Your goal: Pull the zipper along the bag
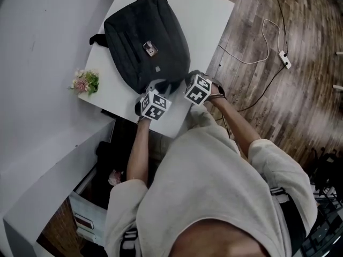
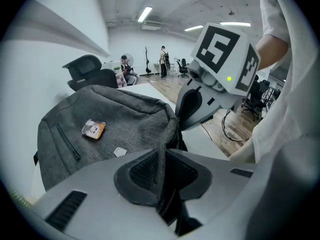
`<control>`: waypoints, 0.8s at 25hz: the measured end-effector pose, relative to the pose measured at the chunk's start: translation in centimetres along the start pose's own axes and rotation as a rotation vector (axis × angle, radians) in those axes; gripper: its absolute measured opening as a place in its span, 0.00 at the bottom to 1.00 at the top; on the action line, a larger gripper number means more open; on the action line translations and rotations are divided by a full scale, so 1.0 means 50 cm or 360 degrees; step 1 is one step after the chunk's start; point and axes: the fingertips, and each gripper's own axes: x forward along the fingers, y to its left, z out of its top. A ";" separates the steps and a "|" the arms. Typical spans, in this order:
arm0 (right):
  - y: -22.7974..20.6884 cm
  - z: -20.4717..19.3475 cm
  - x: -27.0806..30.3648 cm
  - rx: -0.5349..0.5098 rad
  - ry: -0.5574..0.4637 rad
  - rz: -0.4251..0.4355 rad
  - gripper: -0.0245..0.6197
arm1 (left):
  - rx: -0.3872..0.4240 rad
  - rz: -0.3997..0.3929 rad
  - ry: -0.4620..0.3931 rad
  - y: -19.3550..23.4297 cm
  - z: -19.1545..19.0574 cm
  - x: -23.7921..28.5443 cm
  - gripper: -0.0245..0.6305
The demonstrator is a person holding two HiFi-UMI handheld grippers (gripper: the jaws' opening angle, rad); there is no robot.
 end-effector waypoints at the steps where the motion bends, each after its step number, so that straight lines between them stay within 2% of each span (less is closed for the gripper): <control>1: 0.016 0.000 -0.002 0.0052 0.0001 0.0017 0.07 | -0.0004 -0.0003 -0.0004 -0.002 0.002 0.002 0.14; 6: 0.065 0.007 0.001 0.0156 0.0015 -0.0003 0.07 | 0.0000 -0.0007 0.0020 -0.010 -0.004 0.008 0.14; 10: 0.065 0.000 -0.002 0.0217 -0.0019 0.0044 0.07 | 0.0035 -0.0032 -0.0003 -0.023 0.000 0.001 0.15; 12: 0.060 -0.005 -0.005 0.0265 -0.0041 0.0080 0.07 | 0.0117 -0.0043 -0.0006 -0.034 0.002 -0.006 0.17; 16: 0.056 -0.008 -0.005 0.0227 -0.0051 0.0094 0.07 | 0.0382 0.0013 0.0042 -0.044 -0.024 -0.049 0.36; 18: 0.050 -0.007 -0.007 0.0223 -0.0059 0.0102 0.07 | 0.0472 0.0083 0.0088 -0.025 -0.055 -0.078 0.37; 20: 0.049 -0.008 -0.008 0.0216 -0.0066 0.0112 0.07 | 0.0482 0.0143 0.0143 0.005 -0.096 -0.101 0.38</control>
